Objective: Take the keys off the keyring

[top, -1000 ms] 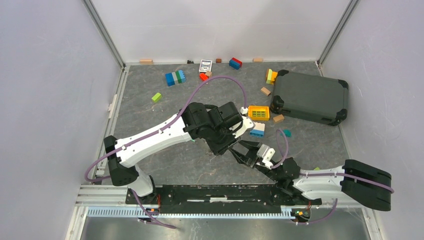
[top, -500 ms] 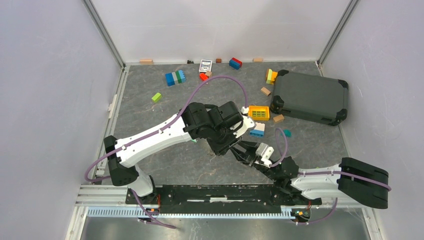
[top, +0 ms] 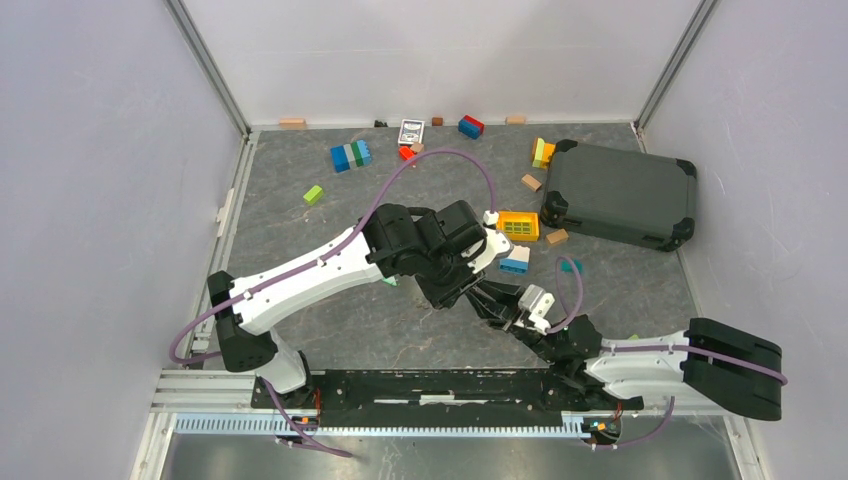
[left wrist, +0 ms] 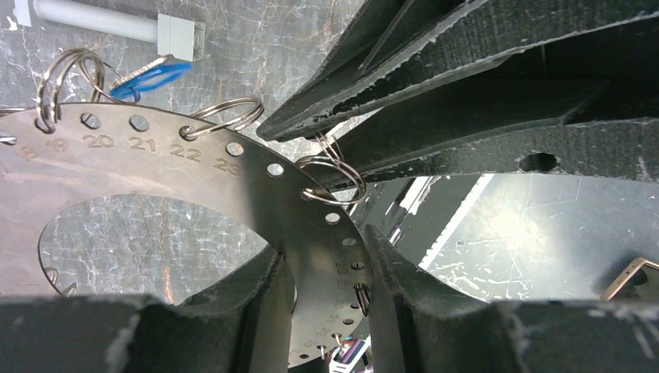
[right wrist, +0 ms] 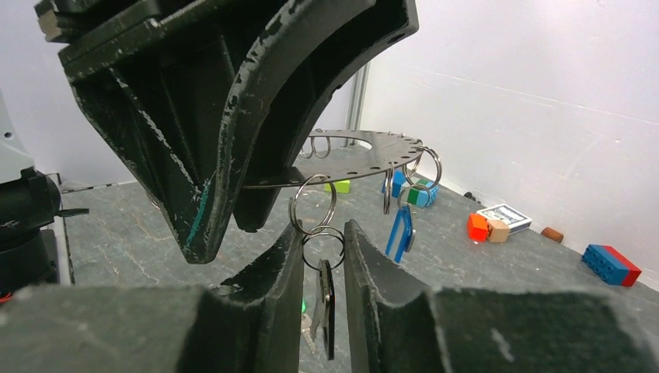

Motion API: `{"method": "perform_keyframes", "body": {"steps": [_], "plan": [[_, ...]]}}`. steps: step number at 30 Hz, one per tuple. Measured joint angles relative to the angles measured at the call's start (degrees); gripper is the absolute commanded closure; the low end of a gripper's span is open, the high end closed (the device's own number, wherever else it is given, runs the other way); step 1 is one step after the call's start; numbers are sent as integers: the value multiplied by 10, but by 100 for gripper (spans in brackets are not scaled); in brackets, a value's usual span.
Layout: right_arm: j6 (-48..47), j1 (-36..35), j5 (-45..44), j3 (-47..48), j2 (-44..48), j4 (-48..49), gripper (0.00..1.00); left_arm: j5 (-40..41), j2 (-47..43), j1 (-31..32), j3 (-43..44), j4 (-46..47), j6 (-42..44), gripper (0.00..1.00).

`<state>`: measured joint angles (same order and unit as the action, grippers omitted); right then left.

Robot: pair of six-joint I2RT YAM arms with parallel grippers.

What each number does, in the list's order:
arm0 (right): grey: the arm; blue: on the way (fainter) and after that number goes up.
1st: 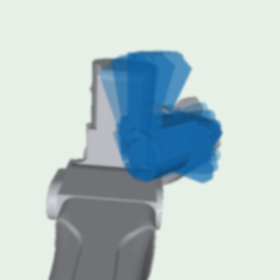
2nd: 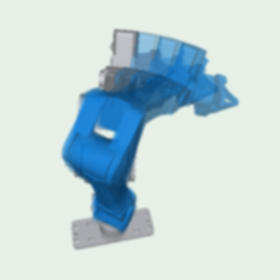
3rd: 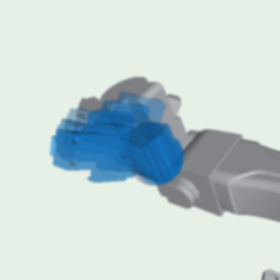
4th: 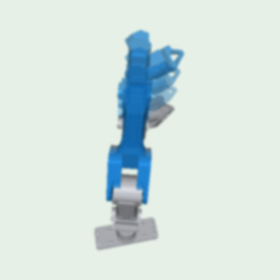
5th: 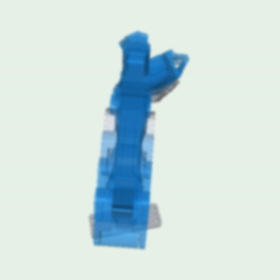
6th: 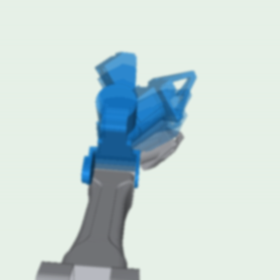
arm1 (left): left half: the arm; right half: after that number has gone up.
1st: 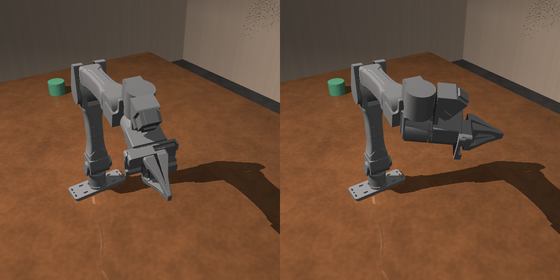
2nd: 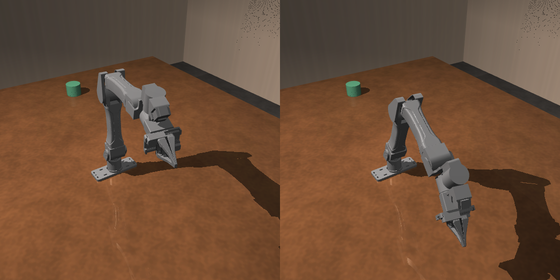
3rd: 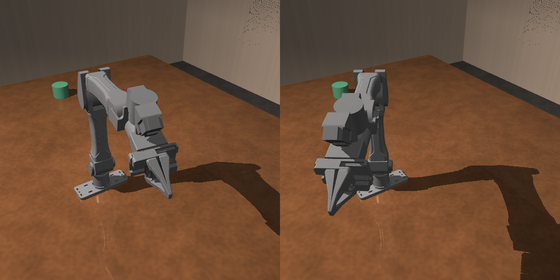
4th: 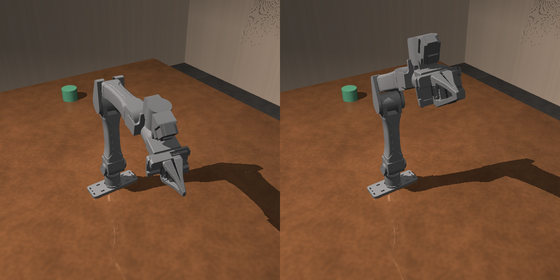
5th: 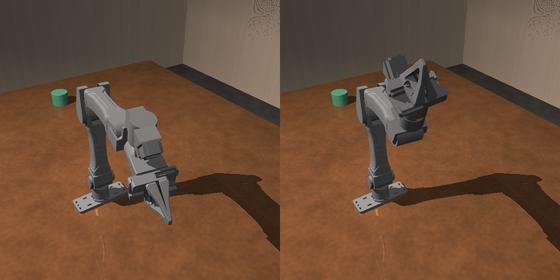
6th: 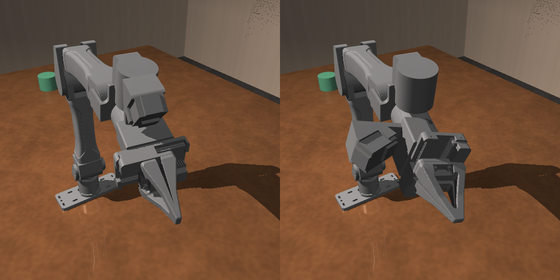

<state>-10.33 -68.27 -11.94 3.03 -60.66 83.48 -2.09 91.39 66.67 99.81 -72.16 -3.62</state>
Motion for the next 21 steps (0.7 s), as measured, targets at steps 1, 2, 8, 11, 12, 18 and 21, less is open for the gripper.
{"method": "perform_keyframes", "body": {"steps": [1, 2, 8, 11, 12, 18, 21], "plan": [[0, 0, 0, 0, 2, 0, 71, 0, 0, 0, 0, 1, 0, 98], [0, 0, -1, 0, 4, 0, 62, 0, 0, -1, 0, 2, 0, 98], [0, -1, -6, 0, 16, 1, 55, -6, 0, -1, 0, 3, 0, 98], [0, -2, -7, -1, 18, 1, 61, -11, 0, -1, 0, 3, 0, 98], [0, -2, -8, -1, 18, 1, 65, -11, 0, -1, 0, 3, 0, 98], [0, -2, -8, -2, 19, 1, 71, -14, 1, -1, 0, 3, 0, 98], [0, -2, -7, -4, 23, 1, 79, -14, 1, -1, 0, 3, 0, 98]]}}
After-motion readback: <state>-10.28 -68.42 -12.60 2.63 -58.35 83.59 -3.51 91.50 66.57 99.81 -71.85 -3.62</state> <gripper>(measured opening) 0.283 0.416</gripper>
